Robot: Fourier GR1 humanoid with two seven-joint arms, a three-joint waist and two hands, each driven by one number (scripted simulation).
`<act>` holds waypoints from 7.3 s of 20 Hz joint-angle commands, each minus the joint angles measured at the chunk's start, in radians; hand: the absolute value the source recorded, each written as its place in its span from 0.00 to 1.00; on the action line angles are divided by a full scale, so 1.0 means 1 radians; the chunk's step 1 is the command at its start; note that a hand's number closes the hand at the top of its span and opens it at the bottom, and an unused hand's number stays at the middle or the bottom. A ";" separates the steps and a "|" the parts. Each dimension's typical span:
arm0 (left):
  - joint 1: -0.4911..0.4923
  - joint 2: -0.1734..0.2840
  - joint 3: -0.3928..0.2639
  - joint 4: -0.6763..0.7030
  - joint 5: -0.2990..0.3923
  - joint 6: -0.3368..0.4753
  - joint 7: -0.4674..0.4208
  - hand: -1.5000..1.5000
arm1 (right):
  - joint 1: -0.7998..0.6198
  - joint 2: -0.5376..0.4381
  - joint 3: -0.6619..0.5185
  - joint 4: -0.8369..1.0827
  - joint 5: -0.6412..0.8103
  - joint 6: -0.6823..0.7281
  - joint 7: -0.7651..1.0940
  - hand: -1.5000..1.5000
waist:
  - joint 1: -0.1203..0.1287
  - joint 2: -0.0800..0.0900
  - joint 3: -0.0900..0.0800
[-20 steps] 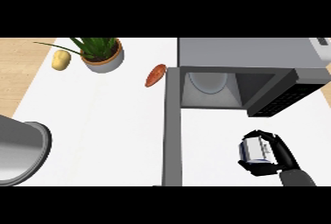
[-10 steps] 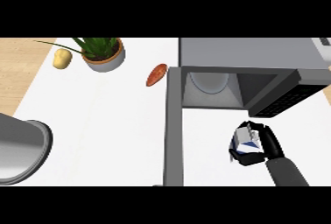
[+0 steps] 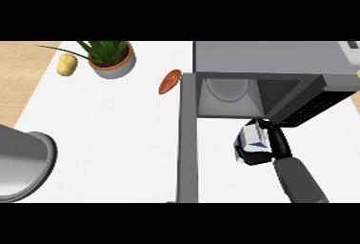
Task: Pick up the milk, place it into the microwave and close the microwave
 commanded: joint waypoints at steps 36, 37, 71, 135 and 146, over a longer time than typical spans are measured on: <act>-0.223 0.074 0.096 0.198 0.000 -0.042 0.093 0.00 | -0.482 -0.038 -0.030 0.052 0.044 -0.350 0.594 1.00 | 0.071 0.038 0.001; -0.244 0.072 0.091 0.188 -0.021 -0.019 0.104 0.00 | -0.454 -0.026 -0.047 0.053 0.027 -0.377 0.541 1.00 | 0.063 0.039 0.003; -0.284 -0.012 -0.139 0.076 -0.213 -0.044 0.148 0.00 | -0.435 -0.040 -0.160 0.176 -0.102 0.000 0.231 0.00 | 0.012 0.009 0.001; -1.377 -0.013 -1.387 1.178 -0.408 0.973 0.177 1.00 | 0.921 -0.037 0.073 -1.583 -0.585 0.630 0.446 0.00 | -0.172 0.014 -0.007; -1.464 -0.013 -1.319 1.126 -0.160 1.136 -0.004 1.00 | 0.869 -0.112 0.057 -1.636 -0.675 0.687 0.532 0.00 | -0.236 0.041 -0.013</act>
